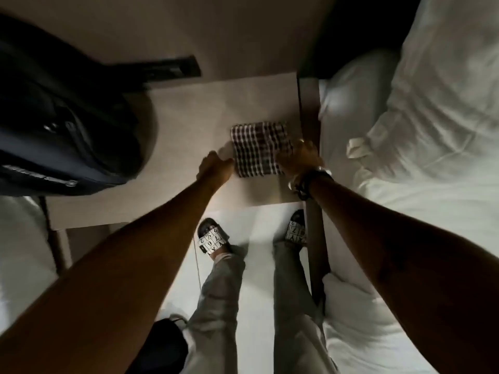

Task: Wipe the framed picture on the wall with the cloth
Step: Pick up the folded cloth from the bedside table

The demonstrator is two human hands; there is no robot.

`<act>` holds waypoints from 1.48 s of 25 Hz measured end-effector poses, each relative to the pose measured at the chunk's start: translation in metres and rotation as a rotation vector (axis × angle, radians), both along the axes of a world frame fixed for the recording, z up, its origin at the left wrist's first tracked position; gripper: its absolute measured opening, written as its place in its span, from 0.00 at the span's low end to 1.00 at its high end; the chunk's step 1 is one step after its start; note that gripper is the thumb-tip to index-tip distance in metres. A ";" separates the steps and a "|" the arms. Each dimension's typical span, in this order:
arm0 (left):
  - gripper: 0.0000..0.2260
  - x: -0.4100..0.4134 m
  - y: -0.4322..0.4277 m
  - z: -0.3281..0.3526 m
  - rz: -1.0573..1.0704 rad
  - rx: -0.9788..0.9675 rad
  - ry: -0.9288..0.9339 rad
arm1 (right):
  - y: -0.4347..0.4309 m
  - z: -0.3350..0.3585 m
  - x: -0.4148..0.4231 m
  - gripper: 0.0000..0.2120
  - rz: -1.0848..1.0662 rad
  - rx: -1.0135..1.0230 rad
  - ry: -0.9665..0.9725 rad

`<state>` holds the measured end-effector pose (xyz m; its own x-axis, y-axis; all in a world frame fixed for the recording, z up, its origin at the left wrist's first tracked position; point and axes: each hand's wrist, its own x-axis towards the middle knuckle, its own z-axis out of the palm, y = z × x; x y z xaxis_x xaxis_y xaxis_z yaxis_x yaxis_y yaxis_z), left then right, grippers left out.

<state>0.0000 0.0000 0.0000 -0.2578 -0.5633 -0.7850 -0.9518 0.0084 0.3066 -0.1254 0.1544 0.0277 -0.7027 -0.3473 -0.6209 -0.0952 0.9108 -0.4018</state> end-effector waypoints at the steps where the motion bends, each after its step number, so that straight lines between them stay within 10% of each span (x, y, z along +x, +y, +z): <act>1: 0.23 -0.011 -0.002 -0.016 0.013 0.018 0.019 | -0.006 -0.024 -0.008 0.26 -0.038 0.002 -0.065; 18: 0.08 -0.034 -0.003 -0.066 0.364 0.303 0.325 | -0.030 -0.094 -0.030 0.20 -0.538 -0.210 -0.350; 27: 0.07 -0.017 0.019 0.091 0.223 0.192 0.511 | -0.010 0.050 -0.004 0.13 -0.484 -0.373 -0.422; 37: 0.06 -0.030 0.055 0.349 -0.261 -0.281 0.819 | -0.014 0.297 0.034 0.18 -0.922 -1.113 -0.958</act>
<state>-0.0305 0.0551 0.3489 -0.8218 -0.5519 -0.1417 -0.3938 0.3703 0.8413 -0.0913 0.1401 0.3244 -0.4561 -0.5930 -0.6636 0.8826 -0.2058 -0.4227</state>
